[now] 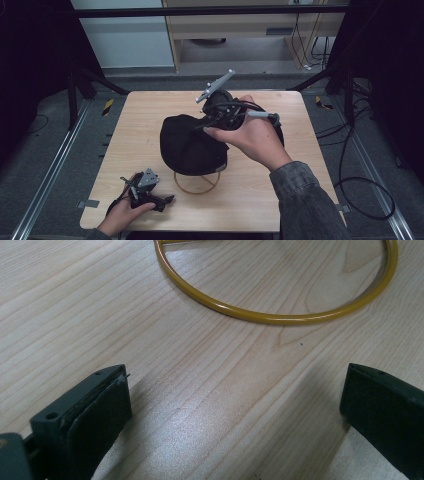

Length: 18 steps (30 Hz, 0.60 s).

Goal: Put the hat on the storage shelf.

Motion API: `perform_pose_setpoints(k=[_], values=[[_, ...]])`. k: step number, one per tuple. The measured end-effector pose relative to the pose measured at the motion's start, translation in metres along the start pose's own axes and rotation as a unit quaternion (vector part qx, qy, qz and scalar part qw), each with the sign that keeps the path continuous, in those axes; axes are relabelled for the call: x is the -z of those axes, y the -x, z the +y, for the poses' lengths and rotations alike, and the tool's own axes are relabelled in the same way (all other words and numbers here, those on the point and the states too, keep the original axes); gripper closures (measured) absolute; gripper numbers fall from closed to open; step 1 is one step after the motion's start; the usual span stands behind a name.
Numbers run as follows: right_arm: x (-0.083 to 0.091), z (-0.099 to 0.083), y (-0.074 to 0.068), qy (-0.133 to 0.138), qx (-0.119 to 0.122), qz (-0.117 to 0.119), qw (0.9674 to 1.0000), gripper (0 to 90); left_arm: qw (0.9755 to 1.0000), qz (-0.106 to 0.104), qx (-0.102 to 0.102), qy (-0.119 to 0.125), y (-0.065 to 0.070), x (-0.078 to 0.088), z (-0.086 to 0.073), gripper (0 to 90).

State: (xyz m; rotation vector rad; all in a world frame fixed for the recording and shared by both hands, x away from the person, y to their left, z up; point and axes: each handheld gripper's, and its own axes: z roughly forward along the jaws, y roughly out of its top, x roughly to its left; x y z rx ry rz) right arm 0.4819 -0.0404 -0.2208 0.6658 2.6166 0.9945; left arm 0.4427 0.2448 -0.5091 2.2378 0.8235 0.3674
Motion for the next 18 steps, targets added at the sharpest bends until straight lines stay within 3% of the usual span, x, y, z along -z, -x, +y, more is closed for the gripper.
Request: perform_pose_setpoints(k=[12, 18], values=[[0.012, -0.015, 0.007, 0.009, -0.022, -0.025, 0.9994, 44.6, 1.0, 0.0, 0.0, 0.0, 0.0, 0.0, 0.0, 0.0], [0.017, -0.022, 0.01, 0.024, -0.028, -0.057, 0.9977, 26.1, 1.0, 0.0, 0.0, 0.0, 0.0, 0.0, 0.0, 0.0]])
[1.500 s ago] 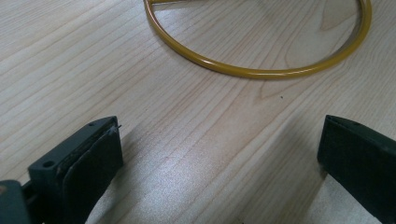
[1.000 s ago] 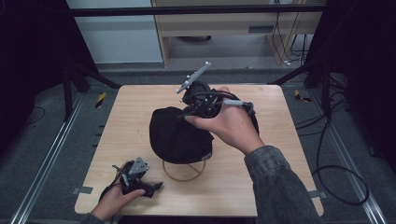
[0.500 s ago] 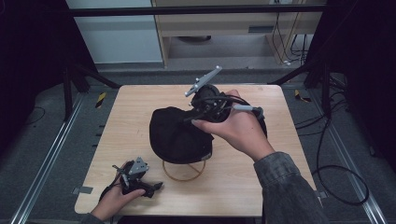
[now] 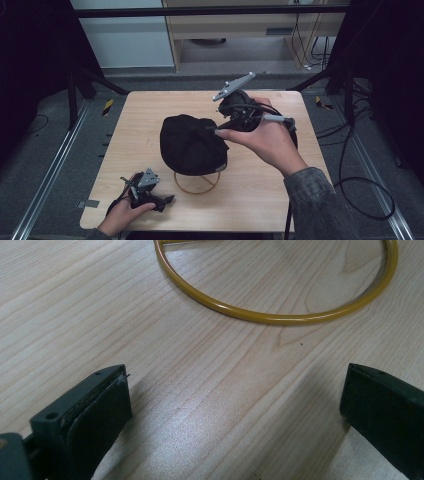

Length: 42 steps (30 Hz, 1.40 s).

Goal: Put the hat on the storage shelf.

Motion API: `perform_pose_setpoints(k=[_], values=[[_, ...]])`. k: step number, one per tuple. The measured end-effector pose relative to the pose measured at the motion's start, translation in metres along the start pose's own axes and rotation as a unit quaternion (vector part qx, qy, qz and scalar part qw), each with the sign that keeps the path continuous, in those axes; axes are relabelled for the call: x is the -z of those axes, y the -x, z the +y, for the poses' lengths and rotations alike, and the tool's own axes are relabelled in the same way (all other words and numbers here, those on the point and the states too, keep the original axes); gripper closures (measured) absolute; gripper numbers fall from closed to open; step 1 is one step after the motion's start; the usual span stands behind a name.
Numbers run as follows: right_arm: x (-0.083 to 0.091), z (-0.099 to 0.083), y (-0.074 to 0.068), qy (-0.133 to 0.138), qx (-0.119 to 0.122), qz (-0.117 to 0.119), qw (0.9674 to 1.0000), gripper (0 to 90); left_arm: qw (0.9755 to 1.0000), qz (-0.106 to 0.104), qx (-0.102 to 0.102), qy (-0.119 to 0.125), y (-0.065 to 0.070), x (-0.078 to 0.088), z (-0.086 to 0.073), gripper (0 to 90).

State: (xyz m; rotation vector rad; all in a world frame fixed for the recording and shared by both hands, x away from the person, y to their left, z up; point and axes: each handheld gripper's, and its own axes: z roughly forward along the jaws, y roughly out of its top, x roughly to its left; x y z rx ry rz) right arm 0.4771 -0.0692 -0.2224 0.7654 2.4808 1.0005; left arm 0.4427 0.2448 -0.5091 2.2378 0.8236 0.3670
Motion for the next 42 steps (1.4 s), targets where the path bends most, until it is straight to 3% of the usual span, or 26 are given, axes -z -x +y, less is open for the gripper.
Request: perform_pose_setpoints(k=[9, 16, 21, 27, 36, 42], values=[[0.005, -0.016, 0.016, 0.024, -0.035, -0.041, 0.9982, 7.3, 1.0, 0.0, 0.0, 0.0, 0.0, 0.0, 0.0, 0.0], [0.012, -0.039, 0.026, 0.032, -0.054, -0.064, 0.996, 6.7, 1.0, 0.0, -0.001, -0.001, 0.0, 0.0, 0.0, 0.0], [0.015, -0.064, 0.032, 0.028, -0.057, -0.081, 0.9947, 11.8, 1.0, 0.0, -0.001, -0.001, 0.0, 0.0, 0.0, 0.0], [0.012, -0.095, 0.038, 0.02, -0.07, -0.093, 0.9931, 11.6, 1.0, 0.0, -0.001, 0.0, 0.0, 0.0, 0.0, 0.0], [0.0, -0.13, 0.036, 0.013, -0.081, -0.116, 0.9899, 11.5, 1.0, 0.0, -0.001, 0.0, 0.0, 0.0, 0.0, 0.0], [-0.01, -0.149, 0.033, 0.008, -0.085, -0.109, 0.9904, 11.0, 1.0, 0.0, -0.001, -0.001, 0.0, 0.0, 0.0, 0.0]])
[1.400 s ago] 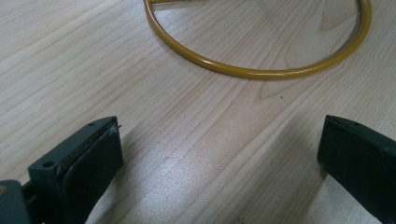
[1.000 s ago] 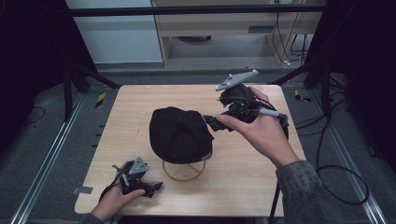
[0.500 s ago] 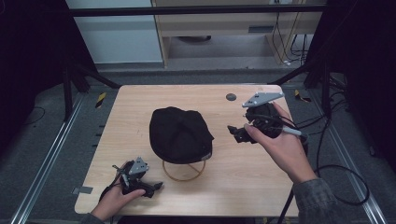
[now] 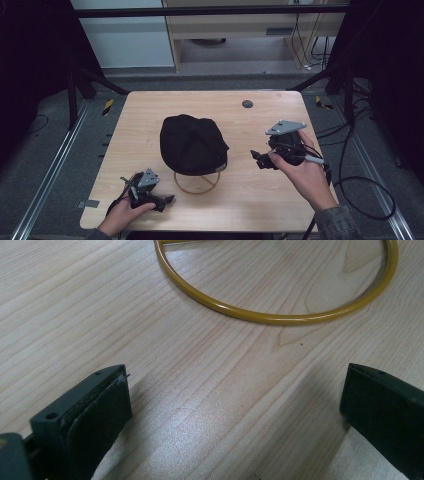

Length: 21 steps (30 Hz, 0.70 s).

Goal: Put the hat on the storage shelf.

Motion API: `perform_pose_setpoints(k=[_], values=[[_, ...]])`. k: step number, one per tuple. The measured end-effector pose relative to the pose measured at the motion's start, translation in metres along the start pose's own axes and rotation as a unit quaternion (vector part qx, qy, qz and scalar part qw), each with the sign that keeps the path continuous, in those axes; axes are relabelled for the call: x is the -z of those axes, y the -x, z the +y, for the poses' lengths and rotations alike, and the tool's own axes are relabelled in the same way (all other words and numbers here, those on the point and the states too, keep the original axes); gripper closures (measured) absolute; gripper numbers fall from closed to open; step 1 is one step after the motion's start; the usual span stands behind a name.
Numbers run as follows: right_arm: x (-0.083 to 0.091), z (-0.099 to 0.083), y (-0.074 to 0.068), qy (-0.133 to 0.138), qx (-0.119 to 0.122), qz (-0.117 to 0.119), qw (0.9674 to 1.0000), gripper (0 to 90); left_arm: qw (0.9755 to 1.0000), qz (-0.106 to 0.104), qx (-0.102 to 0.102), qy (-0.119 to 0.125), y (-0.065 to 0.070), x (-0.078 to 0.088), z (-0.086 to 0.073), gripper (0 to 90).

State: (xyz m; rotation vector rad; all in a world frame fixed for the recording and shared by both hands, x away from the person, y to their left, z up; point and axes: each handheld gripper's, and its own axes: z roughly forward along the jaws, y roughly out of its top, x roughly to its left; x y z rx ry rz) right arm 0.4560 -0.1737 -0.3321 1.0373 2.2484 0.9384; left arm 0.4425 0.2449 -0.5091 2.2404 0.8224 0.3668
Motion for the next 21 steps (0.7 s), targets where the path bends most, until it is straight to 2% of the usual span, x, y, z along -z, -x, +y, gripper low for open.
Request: perform_pose_setpoints(k=[9, 21], values=[[-0.013, -0.031, 0.0, -0.005, -0.027, 0.0, 0.9996, 11.7, 1.0, 0.0, 0.0, 0.0, 0.0, 0.0, 0.0, 0.0], [-0.043, -0.075, -0.009, -0.032, -0.055, 0.014, 0.9979, 12.3, 1.0, 0.001, -0.001, -0.001, 0.0, 0.0, 0.0, 0.0]])
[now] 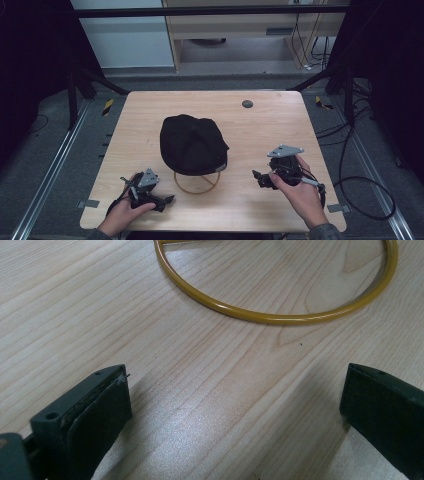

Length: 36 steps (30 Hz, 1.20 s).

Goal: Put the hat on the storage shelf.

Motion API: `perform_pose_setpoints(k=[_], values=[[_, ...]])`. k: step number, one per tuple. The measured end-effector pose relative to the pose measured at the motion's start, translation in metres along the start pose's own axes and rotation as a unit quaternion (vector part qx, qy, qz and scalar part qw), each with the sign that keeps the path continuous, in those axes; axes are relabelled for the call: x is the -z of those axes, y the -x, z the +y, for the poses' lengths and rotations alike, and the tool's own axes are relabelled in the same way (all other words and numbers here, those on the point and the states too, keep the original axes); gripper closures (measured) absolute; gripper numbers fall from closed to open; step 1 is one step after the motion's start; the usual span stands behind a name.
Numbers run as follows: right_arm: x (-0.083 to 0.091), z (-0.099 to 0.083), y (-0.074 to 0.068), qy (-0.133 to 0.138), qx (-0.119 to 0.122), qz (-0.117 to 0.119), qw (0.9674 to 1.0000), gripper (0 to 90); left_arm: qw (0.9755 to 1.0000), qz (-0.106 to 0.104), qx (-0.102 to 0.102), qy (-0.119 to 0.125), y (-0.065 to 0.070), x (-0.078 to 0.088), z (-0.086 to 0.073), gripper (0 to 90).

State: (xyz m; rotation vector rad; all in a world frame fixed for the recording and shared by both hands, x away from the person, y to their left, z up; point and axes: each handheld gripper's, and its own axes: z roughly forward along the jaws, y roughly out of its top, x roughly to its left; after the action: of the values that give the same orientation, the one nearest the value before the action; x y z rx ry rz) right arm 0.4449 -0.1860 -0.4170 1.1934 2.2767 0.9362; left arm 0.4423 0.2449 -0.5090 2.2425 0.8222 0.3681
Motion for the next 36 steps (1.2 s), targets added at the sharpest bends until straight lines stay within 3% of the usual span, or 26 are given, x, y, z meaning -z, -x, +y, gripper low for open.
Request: perform_pose_setpoints(k=[10, 13, 21, 27, 31, 36], values=[[-0.036, -0.022, 0.001, -0.02, -0.028, 0.004, 0.9994, 12.2, 1.0, 0.0, 0.0, 0.0, 0.0, 0.0, 0.0, 0.0], [-0.045, -0.026, 0.006, -0.015, -0.054, 0.005, 0.9984, 12.5, 1.0, 0.0, 0.0, 0.0, 0.0, 0.0, 0.0, 0.0], [-0.066, -0.042, 0.009, -0.019, -0.075, -0.02, 0.9968, 14.5, 1.0, 0.0, 0.0, 0.0, 0.0, 0.0, 0.0, 0.0], [-0.078, -0.048, 0.007, -0.022, -0.072, -0.032, 0.9967, 8.2, 1.0, -0.001, -0.001, 0.0, 0.0, 0.0, 0.0, 0.0], [-0.083, -0.05, 0.005, -0.005, -0.073, -0.04, 0.9965, 2.1, 1.0, -0.002, -0.001, 0.0, 0.0, 0.0, 0.0, 0.0], [-0.084, -0.051, 0.005, 0.001, -0.071, -0.042, 0.9966, 1.6, 1.0, -0.001, -0.001, 0.001, 0.0, 0.0, 0.0, 0.0]])
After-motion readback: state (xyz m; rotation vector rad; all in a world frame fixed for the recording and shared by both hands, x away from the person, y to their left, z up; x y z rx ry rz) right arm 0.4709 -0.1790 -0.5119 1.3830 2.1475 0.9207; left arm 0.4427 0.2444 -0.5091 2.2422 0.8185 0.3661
